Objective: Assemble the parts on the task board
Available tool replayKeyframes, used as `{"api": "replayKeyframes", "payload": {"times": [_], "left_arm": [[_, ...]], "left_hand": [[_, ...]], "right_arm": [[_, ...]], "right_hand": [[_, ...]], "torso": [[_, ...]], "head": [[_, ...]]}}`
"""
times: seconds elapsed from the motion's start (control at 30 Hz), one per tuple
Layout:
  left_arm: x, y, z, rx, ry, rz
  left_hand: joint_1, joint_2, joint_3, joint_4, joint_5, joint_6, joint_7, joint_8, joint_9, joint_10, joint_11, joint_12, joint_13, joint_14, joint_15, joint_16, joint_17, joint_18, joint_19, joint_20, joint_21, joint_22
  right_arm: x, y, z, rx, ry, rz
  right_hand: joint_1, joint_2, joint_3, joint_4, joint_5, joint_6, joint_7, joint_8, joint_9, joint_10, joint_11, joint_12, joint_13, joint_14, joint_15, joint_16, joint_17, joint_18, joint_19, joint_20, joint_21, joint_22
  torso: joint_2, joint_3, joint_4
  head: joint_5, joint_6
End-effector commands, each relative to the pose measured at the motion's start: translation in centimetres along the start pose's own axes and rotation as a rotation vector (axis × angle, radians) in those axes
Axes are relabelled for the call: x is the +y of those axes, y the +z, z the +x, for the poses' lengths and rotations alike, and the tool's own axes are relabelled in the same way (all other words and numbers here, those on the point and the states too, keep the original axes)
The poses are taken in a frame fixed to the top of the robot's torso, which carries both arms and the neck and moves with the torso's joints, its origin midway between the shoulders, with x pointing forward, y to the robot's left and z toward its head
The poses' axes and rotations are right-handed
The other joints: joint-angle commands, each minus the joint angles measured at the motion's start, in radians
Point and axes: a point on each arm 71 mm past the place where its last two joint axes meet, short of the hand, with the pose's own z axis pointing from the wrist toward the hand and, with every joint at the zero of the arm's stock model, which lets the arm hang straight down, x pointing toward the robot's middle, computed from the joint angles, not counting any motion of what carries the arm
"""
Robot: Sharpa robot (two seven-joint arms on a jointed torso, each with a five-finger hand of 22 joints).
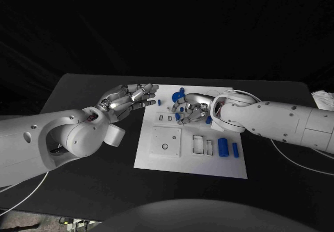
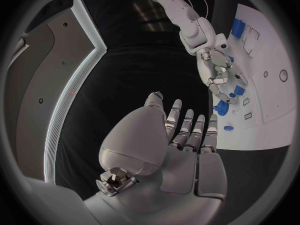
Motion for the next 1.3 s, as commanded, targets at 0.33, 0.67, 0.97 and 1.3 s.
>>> {"api": "replayKeyframes", "payload": {"times": [0.33, 0.67, 0.97, 1.3], "left_arm": [[-0.1, 0.0, -0.1, 0.015, 0.02, 0.012], [-0.3, 0.0, -0.5, 0.005, 0.053, 0.034], [-0.5, -0.1, -0.9, -0.057, 0.163, 0.064], [-2.3, 0.7, -2.3, -0.215, 0.509, -0.028]], "left_hand": [[0.018, -0.004, 0.007, -0.003, 0.002, -0.006, 0.044, 0.007, 0.0, 0.001, 0.007, -0.001, 0.001, 0.002, 0.008, 0.008, 0.002, -0.006, 0.005, 0.002, 0.004, 0.002], [0.034, -0.021, 0.008, -0.007, 0.002, -0.008, 0.043, 0.015, 0.0, -0.002, 0.005, -0.007, 0.001, -0.031, -0.016, -0.022, -0.003, -0.016, -0.003, 0.002, -0.001, -0.002], [0.037, -0.039, 0.004, -0.001, -0.003, -0.001, 0.047, 0.028, 0.002, 0.044, 0.018, 0.027, 0.007, 0.128, 0.005, 0.163, 0.031, 0.003, 0.084, -0.003, 0.069, 0.027], [-0.073, -0.084, -0.081, 0.0, -0.235, 0.123, 0.02, 0.113, 0.014, 0.536, -0.06, 0.4, 0.172, 0.663, -0.131, 0.805, 0.295, 0.064, 0.719, -0.091, 0.526, 0.234]], "right_arm": [[0.8, -0.9, -2.2, -0.183, 0.013, -0.149], [1.2, -1.8, -4.5, -0.283, 0.195, -0.217], [0.4, -4.9, -8.6, -0.38, 0.289, -0.212], [-0.9, -9.6, -11.5, -0.415, 0.323, -0.108]], "right_hand": [[-0.085, -0.022, -0.118, 0.101, -0.164, -0.005, -0.044, -0.041, -0.04, 0.107, -0.025, 0.003, 0.262, 0.106, -0.018, 0.003, 0.263, 0.01, -0.017, -0.013, -0.019, 0.21], [-0.101, 0.014, -0.174, 0.168, -0.163, 0.027, -0.099, -0.087, -0.074, 0.107, -0.026, 0.003, 0.262, 0.106, -0.018, 0.003, 0.263, 0.029, -0.092, -0.016, -0.091, 0.184], [-0.207, 0.12, -0.219, 0.217, -0.085, 0.121, -0.024, -0.115, -0.09, 0.107, -0.013, 0.003, 0.262, 0.106, -0.005, 0.003, 0.263, 0.034, -0.121, -0.004, -0.116, 0.177], [-0.254, 0.209, -0.269, 0.219, 0.045, 0.217, 0.021, -0.098, -0.062, 0.107, 0.014, 0.003, 0.262, 0.106, 0.016, 0.003, 0.263, 0.019, -0.065, 0.014, -0.06, 0.197]], "torso": [[0.001, 0.0018, -0.0002], [0.002, 0.0007, -0.0003], [-0.002, -0.0018, -0.0026], [-0.012, 0.0067, -0.0258]], "head": [[0.005, 0.0], [0.004, 0.0], [0.006, 0.0], [0.025, 0.0]]}}
